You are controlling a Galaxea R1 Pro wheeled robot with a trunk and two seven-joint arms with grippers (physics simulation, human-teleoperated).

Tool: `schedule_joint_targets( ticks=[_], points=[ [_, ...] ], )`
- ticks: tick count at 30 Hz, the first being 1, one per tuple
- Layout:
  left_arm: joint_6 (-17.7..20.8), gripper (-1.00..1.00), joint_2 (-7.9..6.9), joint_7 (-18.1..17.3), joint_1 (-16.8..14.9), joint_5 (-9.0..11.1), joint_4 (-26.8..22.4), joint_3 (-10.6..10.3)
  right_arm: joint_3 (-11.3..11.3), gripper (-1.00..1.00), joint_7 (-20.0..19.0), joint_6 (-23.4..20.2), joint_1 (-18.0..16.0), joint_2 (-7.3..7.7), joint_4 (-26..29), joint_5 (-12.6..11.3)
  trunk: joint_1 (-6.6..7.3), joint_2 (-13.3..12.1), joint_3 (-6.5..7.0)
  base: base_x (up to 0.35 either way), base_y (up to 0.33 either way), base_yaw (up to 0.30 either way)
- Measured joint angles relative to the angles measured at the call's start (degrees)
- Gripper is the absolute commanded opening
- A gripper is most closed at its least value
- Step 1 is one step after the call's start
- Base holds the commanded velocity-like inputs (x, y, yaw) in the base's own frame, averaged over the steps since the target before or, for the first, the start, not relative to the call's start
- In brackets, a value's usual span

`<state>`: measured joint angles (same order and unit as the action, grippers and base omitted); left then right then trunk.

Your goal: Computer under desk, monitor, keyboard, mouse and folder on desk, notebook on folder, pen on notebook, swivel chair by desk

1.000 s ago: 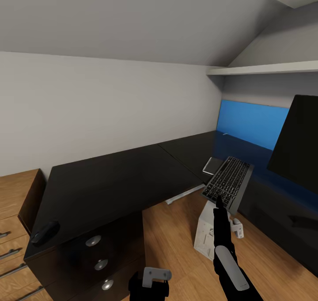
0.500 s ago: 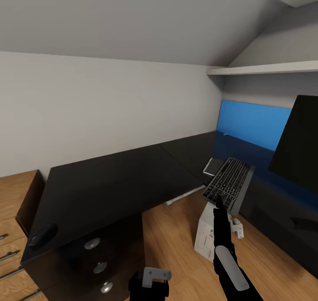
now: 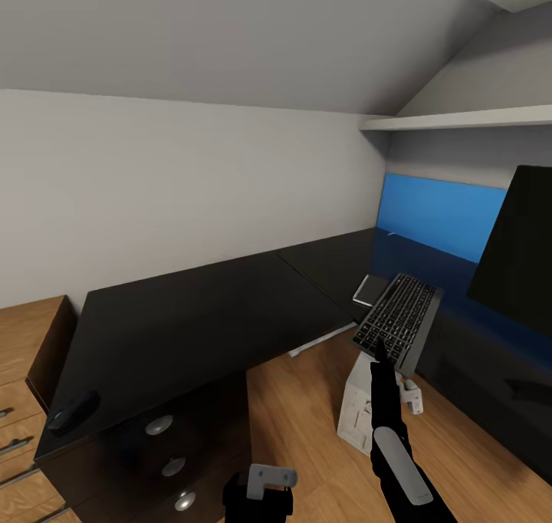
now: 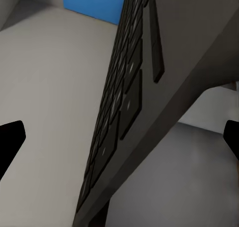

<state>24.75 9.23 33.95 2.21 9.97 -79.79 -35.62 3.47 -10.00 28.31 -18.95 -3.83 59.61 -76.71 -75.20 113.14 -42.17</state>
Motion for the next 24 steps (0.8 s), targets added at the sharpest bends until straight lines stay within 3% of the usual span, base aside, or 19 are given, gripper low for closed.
schedule_joint_targets(
  ticks=[24],
  points=[
    [0.0,1.0,0.0,0.0,0.0,0.0,0.0,0.0,0.0,1.0,0.1,-0.1,0.0,0.03,0.1,0.0,0.0,0.0,0.0,0.0,0.0,0.0]
  ],
)
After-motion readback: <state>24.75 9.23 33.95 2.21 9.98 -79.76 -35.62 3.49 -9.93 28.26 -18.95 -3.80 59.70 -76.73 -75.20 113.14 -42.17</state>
